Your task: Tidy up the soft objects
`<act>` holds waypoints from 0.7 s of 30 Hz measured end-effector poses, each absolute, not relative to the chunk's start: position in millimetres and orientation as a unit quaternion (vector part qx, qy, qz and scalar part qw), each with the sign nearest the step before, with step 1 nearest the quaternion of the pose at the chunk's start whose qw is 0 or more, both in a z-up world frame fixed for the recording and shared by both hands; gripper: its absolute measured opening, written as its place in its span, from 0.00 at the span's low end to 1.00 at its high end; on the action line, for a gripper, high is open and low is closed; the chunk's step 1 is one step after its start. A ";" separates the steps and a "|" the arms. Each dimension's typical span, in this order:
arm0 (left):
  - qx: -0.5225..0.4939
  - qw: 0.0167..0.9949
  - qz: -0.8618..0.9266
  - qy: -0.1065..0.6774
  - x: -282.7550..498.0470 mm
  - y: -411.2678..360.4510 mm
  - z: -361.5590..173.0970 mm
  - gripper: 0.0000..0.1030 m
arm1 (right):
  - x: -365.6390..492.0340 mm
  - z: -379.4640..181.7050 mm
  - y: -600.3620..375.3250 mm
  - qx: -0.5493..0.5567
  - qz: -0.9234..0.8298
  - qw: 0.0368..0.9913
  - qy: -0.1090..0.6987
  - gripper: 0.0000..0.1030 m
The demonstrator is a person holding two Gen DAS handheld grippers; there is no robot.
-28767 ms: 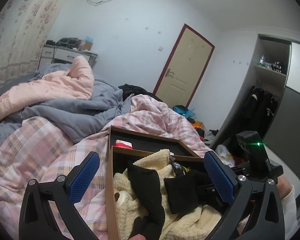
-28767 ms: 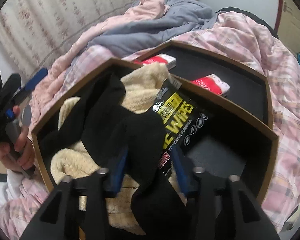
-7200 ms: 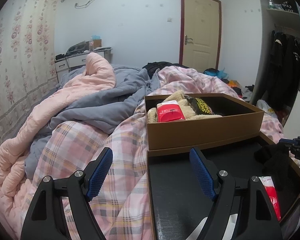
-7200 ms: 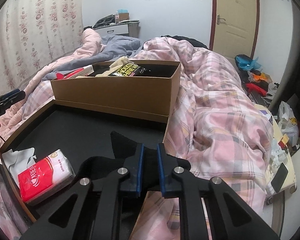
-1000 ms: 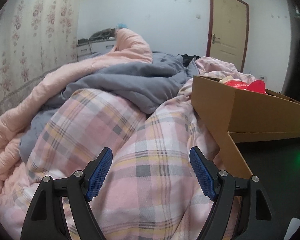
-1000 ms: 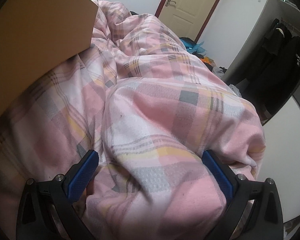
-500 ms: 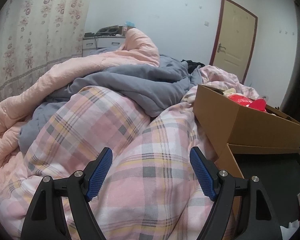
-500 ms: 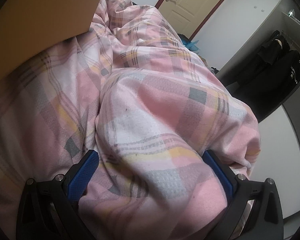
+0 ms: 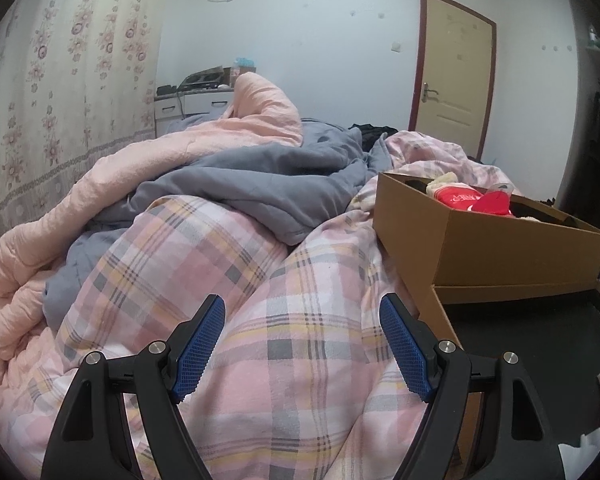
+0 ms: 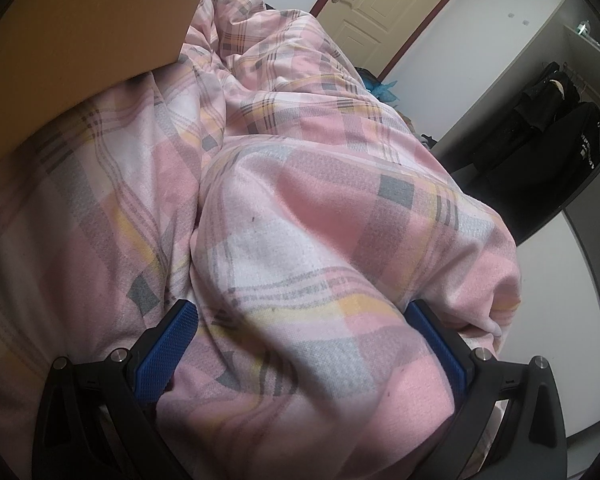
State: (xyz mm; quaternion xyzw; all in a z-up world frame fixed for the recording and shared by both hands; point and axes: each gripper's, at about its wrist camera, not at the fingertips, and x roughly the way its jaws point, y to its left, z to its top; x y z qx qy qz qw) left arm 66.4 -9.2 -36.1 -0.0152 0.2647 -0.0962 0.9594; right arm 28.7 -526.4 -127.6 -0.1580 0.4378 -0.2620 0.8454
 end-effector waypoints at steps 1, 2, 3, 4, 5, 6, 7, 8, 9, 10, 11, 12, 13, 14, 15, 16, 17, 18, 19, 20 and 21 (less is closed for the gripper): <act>-0.016 0.959 -0.096 0.265 66.4 -9.2 -35.9 0.75 | 27.4 -127.7 -527.6 -0.158 -0.262 0.845 0.438 0.99; -0.018 0.959 -0.096 0.264 66.2 -8.5 -35.6 0.75 | 28.8 -127.7 -526.2 -0.158 -0.262 0.845 0.438 0.99; -0.020 0.960 -0.097 0.264 66.4 -7.8 -35.3 0.75 | 29.0 -127.7 -526.1 -0.159 -0.262 0.845 0.438 0.99; -0.024 0.959 -0.097 0.266 67.1 -6.7 -35.2 0.75 | 28.9 -127.8 -526.1 -0.159 -0.263 0.845 0.438 0.99; -0.027 0.958 -0.097 0.268 67.7 -5.6 -35.4 0.75 | 28.9 -127.7 -526.2 -0.159 -0.263 0.845 0.438 0.99; -0.031 0.958 -0.097 0.269 67.8 -3.7 -35.3 0.75 | 29.1 -127.8 -526.2 -0.159 -0.262 0.845 0.438 0.99; -0.036 0.957 -0.096 0.270 68.1 -1.6 -35.0 0.75 | 29.0 -127.8 -526.2 -0.159 -0.262 0.845 0.438 0.99; -0.040 0.957 -0.096 0.269 68.1 0.0 -34.5 0.75 | 30.0 -128.4 -526.8 -0.159 -0.262 0.845 0.438 0.99; -0.045 0.957 -0.096 0.268 68.2 2.3 -33.7 0.75 | 30.2 -128.3 -526.5 -0.159 -0.262 0.845 0.438 0.99; -0.050 0.958 -0.096 0.267 67.9 4.7 -33.0 0.75 | 30.1 -128.3 -526.4 -0.159 -0.262 0.845 0.438 0.99; -0.055 0.958 -0.095 0.267 68.0 6.4 -32.5 0.75 | 29.9 -128.3 -526.6 -0.159 -0.263 0.845 0.438 0.99; -0.060 0.957 -0.095 0.267 68.6 8.4 -32.1 0.75 | 30.2 -128.2 -526.1 -0.160 -0.263 0.845 0.438 0.99; -0.067 0.956 -0.094 0.269 69.2 10.8 -32.2 0.75 | 30.1 -128.2 -526.2 -0.159 -0.263 0.845 0.438 0.99; -0.071 0.955 -0.094 0.270 69.9 12.2 -32.4 0.75 | 28.8 -128.3 -527.0 -0.159 -0.263 0.845 0.438 0.99; -0.075 0.955 -0.093 0.272 71.2 13.8 -33.0 0.75 | 29.1 -128.2 -526.6 -0.159 -0.263 0.845 0.438 0.99; -0.079 0.954 -0.092 0.276 72.4 15.2 -33.6 0.75 | 28.9 -128.1 -526.5 -0.160 -0.263 0.845 0.438 0.99; -0.081 0.953 -0.093 0.277 72.6 16.0 -33.8 0.75 | 29.0 -128.1 -526.4 -0.160 -0.263 0.845 0.438 0.99; -0.081 0.953 -0.093 0.278 72.6 16.2 -33.7 0.75 | 29.3 -128.1 -526.2 -0.160 -0.263 0.844 0.439 0.99; -0.079 0.953 -0.093 0.276 72.5 16.1 -33.4 0.75 | 29.3 -128.1 -526.3 -0.160 -0.263 0.844 0.439 0.99; -0.078 0.953 -0.093 0.276 72.5 16.1 -33.3 0.75 | 27.9 -128.1 -526.8 -0.160 -0.263 0.844 0.439 0.99; -0.076 0.954 -0.095 0.275 71.8 15.8 -32.7 0.75 | 27.9 -128.1 -526.6 -0.160 -0.263 0.844 0.439 0.99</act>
